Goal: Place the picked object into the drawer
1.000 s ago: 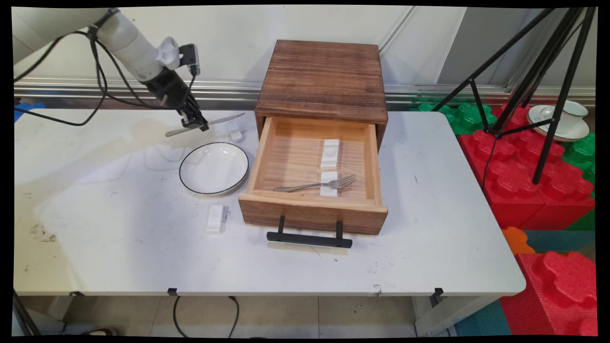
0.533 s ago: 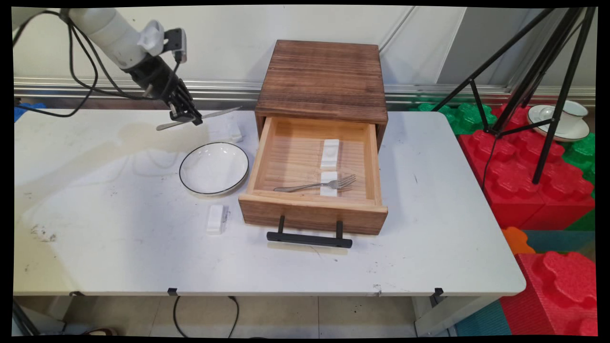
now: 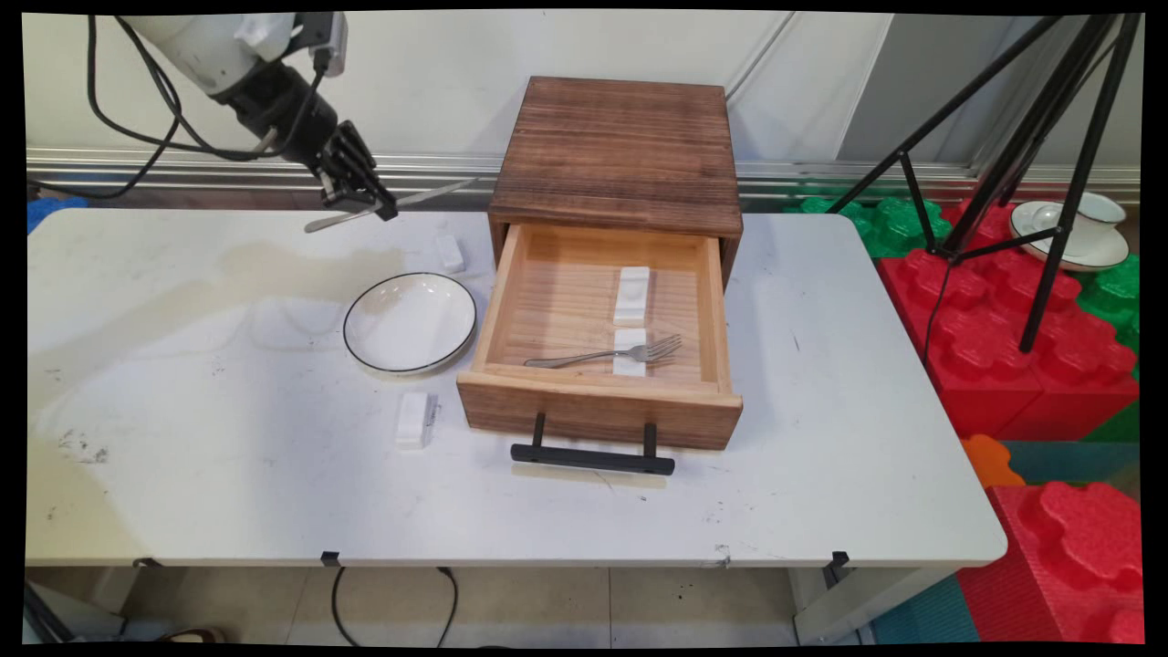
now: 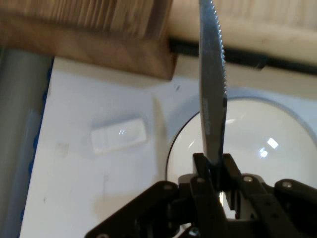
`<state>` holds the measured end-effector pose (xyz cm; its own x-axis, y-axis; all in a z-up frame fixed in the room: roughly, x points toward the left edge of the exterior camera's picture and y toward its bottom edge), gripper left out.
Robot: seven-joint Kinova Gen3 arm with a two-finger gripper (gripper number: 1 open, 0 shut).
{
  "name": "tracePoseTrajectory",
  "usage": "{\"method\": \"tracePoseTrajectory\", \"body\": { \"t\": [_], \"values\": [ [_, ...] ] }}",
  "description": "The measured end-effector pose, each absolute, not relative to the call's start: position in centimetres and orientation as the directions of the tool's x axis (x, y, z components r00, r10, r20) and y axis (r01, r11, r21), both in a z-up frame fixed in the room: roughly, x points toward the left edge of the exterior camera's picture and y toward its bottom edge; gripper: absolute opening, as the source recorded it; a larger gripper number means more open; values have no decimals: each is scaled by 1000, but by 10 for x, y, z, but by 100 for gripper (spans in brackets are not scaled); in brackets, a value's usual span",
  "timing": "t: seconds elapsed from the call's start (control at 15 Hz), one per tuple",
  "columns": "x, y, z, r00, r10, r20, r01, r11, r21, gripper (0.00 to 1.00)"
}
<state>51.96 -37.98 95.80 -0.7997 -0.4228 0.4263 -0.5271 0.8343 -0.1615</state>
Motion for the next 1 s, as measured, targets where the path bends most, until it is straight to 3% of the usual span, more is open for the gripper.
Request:
{"method": "tracePoseTrajectory", "body": {
  "t": [0.4,1.0],
  "values": [
    [478,-374,986,-796,-356,489,-485,860,-162,0],
    [404,-381,990,-787,-292,543,-434,888,-152,0]
  ]
}}
